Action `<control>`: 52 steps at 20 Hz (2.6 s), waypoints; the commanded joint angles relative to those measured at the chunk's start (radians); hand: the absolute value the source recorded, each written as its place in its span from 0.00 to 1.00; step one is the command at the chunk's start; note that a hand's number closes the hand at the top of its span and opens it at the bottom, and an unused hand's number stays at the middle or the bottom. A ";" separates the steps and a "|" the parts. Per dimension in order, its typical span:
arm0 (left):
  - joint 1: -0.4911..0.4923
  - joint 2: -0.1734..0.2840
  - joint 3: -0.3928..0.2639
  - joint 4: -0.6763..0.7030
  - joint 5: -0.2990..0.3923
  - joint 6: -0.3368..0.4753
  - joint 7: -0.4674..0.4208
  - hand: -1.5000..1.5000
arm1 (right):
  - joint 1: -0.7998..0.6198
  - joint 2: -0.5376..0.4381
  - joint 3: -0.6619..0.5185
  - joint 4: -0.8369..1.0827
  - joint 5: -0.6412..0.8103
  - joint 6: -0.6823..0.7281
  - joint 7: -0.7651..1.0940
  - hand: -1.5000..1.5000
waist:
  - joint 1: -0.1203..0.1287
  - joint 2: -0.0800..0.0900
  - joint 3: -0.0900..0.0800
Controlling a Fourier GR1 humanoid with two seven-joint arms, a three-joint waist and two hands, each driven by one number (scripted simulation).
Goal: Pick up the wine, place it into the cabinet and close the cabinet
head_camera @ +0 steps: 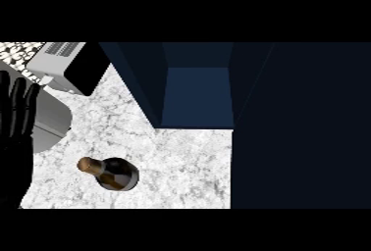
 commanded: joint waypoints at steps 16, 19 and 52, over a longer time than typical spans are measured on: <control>-0.388 -0.066 -0.440 0.214 -0.452 0.801 0.587 0.00 | 0.215 -0.062 0.223 -0.349 -0.203 0.197 0.208 0.00 | -0.043 0.009 -0.031; -0.446 -0.066 -0.454 0.183 -0.541 0.799 0.763 0.00 | 0.295 -0.047 0.275 -0.431 -0.163 0.185 0.223 0.00 | -0.034 0.007 -0.031; -0.600 -0.066 -0.578 0.095 -1.121 0.809 1.392 0.00 | 0.281 -0.094 0.291 -0.584 -0.193 0.106 0.401 0.00 | -0.027 0.002 -0.032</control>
